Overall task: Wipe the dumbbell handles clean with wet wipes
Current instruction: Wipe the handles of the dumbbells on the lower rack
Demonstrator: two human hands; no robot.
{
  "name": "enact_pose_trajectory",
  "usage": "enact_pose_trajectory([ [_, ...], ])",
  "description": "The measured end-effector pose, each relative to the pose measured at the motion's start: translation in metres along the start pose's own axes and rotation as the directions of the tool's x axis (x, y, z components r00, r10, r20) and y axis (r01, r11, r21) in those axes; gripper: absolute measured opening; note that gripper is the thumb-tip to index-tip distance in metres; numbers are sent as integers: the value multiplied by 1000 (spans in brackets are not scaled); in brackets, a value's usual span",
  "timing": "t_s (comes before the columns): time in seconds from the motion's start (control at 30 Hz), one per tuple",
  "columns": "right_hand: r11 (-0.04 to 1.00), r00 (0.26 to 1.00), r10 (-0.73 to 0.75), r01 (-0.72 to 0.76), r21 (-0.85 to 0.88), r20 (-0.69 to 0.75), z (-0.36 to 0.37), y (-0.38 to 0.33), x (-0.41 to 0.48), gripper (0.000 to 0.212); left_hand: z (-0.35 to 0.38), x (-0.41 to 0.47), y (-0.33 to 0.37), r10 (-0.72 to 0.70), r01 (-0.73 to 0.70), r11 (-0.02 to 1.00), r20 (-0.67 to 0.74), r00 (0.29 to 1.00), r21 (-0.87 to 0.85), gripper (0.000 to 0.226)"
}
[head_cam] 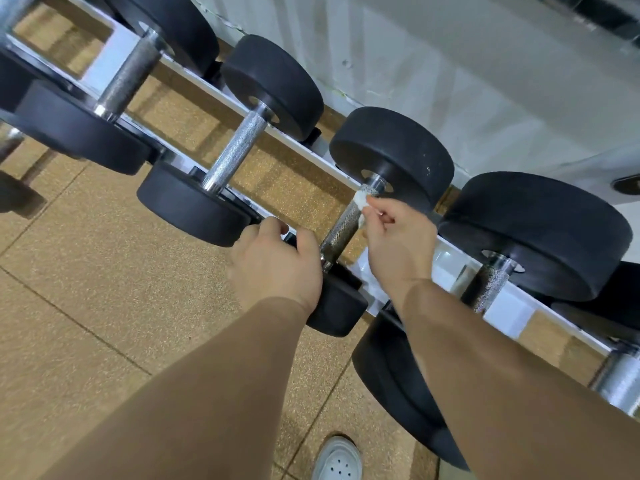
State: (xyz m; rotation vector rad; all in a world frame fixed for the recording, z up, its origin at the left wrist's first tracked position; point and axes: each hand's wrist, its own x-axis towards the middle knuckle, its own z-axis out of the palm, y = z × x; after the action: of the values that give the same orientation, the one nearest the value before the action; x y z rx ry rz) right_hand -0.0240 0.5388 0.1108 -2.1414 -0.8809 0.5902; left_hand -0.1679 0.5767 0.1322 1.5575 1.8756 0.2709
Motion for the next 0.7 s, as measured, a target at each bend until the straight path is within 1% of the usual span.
enact_pose_trajectory([
  [0.03,1000,999,13,-14,28,38,2,-2,-6,26,0,0,0,-4,5,1000,2,1000,-8,52],
  [0.07,1000,994,-16,15,15,104,5,-3,-13,27,0,0,0,-7,7,1000,3,1000,-13,50],
  [0.13,988,962,-130,145,-49,239,10,-2,-23,28,0,0,-1,-8,8,1000,2,1000,-8,47],
  [0.17,976,942,-178,206,-72,284,10,-2,-22,28,1,1,-1,-4,4,1000,-2,1000,-3,46],
  [0.23,952,916,-238,286,-109,324,6,-3,-10,24,1,1,-1,8,-7,1000,-14,1000,7,47],
  [0.3,949,933,-219,271,-159,285,1,-4,5,18,1,1,-1,17,-17,1000,-15,1000,21,49],
  [0.37,950,959,-203,242,-196,199,-1,-4,13,14,2,1,-1,15,-15,1000,-12,1000,19,50],
  [0.43,934,957,-248,277,-224,148,1,-5,11,13,2,1,-2,10,-10,1000,-14,1000,14,48],
  [0.5,919,946,-290,317,-234,145,2,-4,3,16,3,1,-1,13,-13,1000,-17,1000,14,47],
  [0.53,924,947,-284,312,-222,149,1,-2,1,16,3,1,-1,14,-14,1000,-20,1000,13,48],
  [0.6,933,946,-275,306,-188,172,-2,5,0,8,3,1,-1,12,-12,1000,-23,1000,25,49],
  [0.63,931,941,-284,317,-179,184,-3,6,1,11,3,1,-1,13,-12,999,-22,1000,33,50],
  [0.7,930,934,-303,333,-157,188,-1,10,2,27,3,2,-2,17,-17,999,-14,1000,42,52],
])
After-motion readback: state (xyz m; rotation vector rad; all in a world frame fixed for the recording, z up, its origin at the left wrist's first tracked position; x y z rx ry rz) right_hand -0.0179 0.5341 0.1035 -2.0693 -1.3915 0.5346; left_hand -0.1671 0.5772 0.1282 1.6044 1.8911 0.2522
